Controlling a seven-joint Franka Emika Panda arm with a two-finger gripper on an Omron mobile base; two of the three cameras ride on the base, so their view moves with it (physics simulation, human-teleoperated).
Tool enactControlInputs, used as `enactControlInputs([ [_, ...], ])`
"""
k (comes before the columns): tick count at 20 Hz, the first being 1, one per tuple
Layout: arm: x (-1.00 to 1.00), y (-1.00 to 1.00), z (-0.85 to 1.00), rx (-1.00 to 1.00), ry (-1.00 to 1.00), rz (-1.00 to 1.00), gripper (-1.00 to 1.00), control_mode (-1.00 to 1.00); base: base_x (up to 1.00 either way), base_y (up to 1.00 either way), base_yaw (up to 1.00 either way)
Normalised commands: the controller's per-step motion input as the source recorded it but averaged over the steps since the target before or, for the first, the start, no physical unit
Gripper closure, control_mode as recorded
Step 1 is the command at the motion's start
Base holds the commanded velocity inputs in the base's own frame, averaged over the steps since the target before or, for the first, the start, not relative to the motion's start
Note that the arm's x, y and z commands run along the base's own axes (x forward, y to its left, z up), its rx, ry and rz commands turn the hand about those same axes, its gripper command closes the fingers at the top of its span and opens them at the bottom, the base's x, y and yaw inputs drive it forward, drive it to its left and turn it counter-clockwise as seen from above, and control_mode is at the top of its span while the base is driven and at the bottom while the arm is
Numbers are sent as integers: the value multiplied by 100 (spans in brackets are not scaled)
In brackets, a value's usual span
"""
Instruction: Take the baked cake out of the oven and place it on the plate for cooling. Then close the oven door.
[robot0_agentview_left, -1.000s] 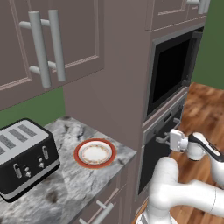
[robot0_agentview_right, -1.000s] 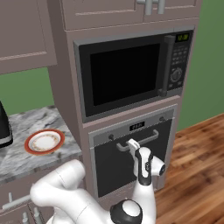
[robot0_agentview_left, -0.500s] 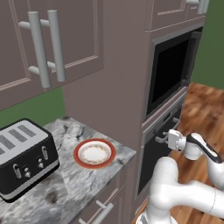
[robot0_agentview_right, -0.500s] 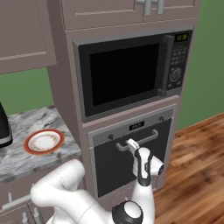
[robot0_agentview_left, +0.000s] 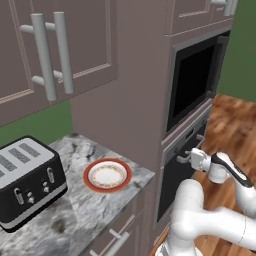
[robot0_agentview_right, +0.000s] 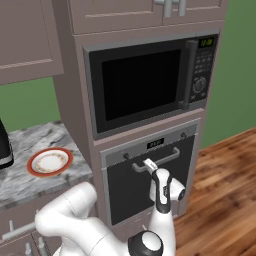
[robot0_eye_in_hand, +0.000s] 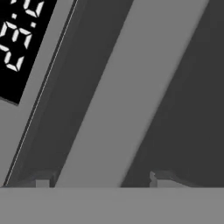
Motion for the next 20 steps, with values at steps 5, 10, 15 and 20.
enactControlInputs([
  [5,0,-35,0,17,11,0,100,-100,0,0,0],
  [10,0,-63,0,31,20,1,100,-100,0,0,0],
  [15,0,-55,-15,25,24,1,100,-100,0,0,0],
  [20,-9,-44,-65,10,15,0,100,-100,0,0,0],
])
